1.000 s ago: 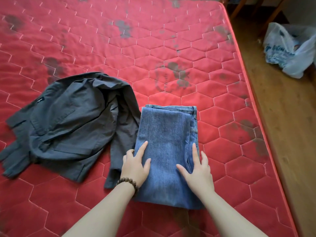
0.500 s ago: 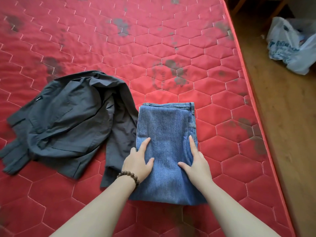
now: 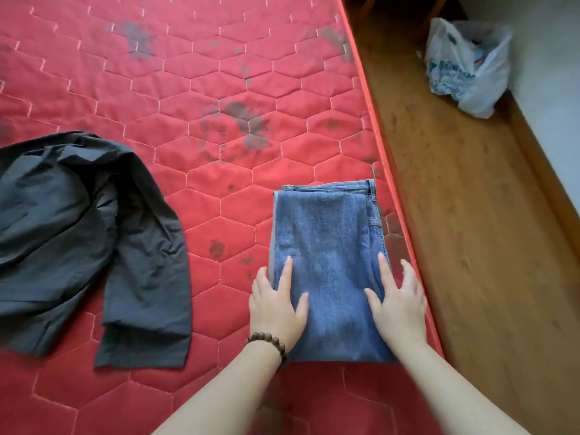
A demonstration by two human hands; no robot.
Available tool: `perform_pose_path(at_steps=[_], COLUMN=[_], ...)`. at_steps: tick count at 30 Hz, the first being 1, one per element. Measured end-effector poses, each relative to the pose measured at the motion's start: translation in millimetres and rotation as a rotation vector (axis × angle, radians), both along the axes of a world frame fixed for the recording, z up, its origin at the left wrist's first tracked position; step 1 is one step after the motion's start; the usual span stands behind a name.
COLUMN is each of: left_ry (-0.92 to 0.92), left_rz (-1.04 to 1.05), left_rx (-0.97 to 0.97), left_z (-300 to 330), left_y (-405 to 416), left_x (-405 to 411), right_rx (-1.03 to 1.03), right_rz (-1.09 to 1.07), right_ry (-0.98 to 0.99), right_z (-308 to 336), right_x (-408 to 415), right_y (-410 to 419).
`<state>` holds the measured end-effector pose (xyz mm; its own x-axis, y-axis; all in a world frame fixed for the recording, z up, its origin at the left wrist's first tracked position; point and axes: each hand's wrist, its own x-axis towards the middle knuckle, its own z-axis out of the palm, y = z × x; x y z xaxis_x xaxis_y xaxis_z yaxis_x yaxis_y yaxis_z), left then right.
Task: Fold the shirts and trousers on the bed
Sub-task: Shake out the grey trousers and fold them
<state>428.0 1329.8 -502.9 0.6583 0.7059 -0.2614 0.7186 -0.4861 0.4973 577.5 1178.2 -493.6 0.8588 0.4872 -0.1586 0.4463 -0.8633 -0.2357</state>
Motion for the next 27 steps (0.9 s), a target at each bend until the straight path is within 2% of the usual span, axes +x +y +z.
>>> perform_pose_path(at_steps=[3, 6, 8, 10, 13, 15, 18, 20, 22, 25, 27], left_ry=[0.089, 0.07, 0.139, 0.21, 0.27, 0.27, 0.178, 0.094, 0.078, 0.21, 0.25], left_rz=[-0.253, -0.457, -0.482, -0.434, -0.319, -0.23, -0.099, -0.167, -0.303, -0.44, -0.461], left_rx=[0.225, 0.327, 0.328, 0.302, 0.259, 0.26, 0.334, 0.42, 0.472, 0.451, 0.462], left_z=[-2.9, -3.9, -13.2, -24.2, -31.6, -26.8, -9.4, -3.0, 0.5, -15.0, -26.8], left_y=[-11.8, -17.6, -17.3, -13.0, -9.6, -12.4, -7.8, 6.4, 25.9, 63.7, 85.6], left_x=[9.3, 19.1, 21.9, 21.8, 19.2, 24.6, 47.3, 73.4, 99.7, 115.9, 105.0], right_rx=[-0.059, -0.037, -0.049, -0.051, -0.118, -0.139, -0.021, 0.074, 0.079, -0.101, -0.223], right_rz=[0.141, 0.448, 0.562, 0.527, 0.363, 0.23, 0.087, 0.237, 0.416, 0.492, 0.474], right_ry=[-0.175, -0.13, -0.087, -0.05, -0.083, -0.103, -0.162, -0.227, -0.227, -0.165, -0.158], right_z=[-8.5, -15.9, -31.0, -44.2, -49.2, -43.2, -30.9, -24.9, -22.8, -31.5, -43.6], right_x=[-2.6, -28.3, -38.2, -30.4, -19.7, -20.5, -12.4, 3.9, 22.2, 58.0, 75.5], right_y=[-3.7, 11.2, 11.6, 6.7, -0.2, 5.7, 30.9, 60.8, 92.6, 111.7, 101.5])
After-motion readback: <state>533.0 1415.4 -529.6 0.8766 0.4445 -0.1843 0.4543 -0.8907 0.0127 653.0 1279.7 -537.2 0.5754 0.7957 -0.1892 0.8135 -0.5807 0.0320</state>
